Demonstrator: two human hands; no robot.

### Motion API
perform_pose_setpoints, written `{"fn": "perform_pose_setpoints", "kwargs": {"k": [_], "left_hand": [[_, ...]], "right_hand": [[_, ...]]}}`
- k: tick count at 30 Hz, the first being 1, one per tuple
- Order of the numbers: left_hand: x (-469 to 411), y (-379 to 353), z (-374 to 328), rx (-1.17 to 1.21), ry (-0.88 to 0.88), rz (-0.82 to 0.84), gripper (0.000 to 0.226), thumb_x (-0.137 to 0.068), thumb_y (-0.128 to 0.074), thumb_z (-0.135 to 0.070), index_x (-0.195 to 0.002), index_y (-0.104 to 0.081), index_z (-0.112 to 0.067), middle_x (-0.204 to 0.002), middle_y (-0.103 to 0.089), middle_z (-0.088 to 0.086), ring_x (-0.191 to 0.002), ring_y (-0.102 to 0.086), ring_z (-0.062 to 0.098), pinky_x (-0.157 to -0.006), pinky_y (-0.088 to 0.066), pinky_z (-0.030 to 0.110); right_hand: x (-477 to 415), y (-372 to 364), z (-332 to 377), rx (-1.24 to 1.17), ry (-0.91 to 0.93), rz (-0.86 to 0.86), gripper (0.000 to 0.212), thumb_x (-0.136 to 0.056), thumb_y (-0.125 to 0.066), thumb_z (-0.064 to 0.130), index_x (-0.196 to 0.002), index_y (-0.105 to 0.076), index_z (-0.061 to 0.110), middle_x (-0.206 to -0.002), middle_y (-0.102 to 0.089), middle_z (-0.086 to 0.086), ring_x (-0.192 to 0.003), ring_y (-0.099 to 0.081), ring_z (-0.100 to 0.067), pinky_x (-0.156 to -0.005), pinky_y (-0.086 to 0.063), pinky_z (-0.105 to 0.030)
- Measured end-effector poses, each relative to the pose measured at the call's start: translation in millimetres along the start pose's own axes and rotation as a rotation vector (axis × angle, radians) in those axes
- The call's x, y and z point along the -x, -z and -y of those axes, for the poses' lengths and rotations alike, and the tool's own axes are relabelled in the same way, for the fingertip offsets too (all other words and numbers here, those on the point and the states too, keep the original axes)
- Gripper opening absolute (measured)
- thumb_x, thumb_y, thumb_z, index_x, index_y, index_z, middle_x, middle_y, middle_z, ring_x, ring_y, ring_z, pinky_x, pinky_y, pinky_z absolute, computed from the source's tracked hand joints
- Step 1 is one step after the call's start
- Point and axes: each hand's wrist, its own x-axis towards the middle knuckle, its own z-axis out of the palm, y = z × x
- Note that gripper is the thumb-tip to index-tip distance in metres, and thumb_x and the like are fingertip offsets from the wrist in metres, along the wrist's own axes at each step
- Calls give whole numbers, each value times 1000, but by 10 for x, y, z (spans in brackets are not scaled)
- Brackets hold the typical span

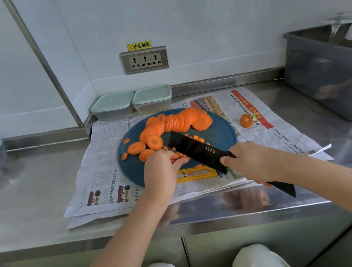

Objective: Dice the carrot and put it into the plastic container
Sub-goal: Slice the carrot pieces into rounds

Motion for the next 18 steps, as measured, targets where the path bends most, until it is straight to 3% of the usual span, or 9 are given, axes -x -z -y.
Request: {"fn": "perform_pose_setpoints", "kwargs": {"k": [4,7,10,12,15,18], "left_hand": [[-10,-18,24,-14,-13,-3,18,-80,-75,-25,-73,-76,-8,-62,-67,5,-53,-50,12,-49,-26,14],[-9,-26,31,-15,-13,0,19,-80,-75,-24,-72,-75,-7,-62,-66,5,-55,-53,15,-50,-33,23],[-27,-25,50,-28,-21,-16,21,-80,-75,-25,-69,-74,-7,-58,-61,2,-52,-49,14,-50,-32,25],[-26,-18,52,-53,-22,-22,21,-80,-75,-27,-68,-74,-9,-56,-58,-2,-50,-45,11,-48,-27,21],[-4,-5,19,-101,-25,-20,21,-81,-73,-30,-72,-75,-11,-60,-61,-1,-53,-51,14,-47,-32,24],[10,-2,-9,-107,0,-9,21,-83,-72,-32,-79,-76,-11,-68,-66,2,-60,-59,17,-53,-45,31]], "right_hand": [[-120,-48,17,143,41,-45,40,-102,-31,34,-67,-41,17,-69,-46,0,-62,-45,-13,-58,-40,-26],[-179,-114,27,179,52,-69,37,-102,-31,32,-74,-46,13,-71,-45,0,-75,-51,-22,-69,-43,-33],[-234,-183,4,186,83,-134,31,-103,-33,33,-91,-48,8,-72,-45,-1,-67,-52,-19,-55,-42,-28],[-272,-194,-3,210,94,-157,32,-102,-34,35,-95,-50,8,-74,-48,-3,-58,-48,-14,-45,-33,-23],[-285,-187,-9,250,115,-193,32,-102,-33,35,-91,-48,10,-73,-47,-3,-56,-43,-12,-45,-29,-24],[-239,-102,-96,235,98,-181,32,-102,-34,36,-84,-46,12,-76,-50,-5,-64,-48,-17,-53,-36,-27]]}}
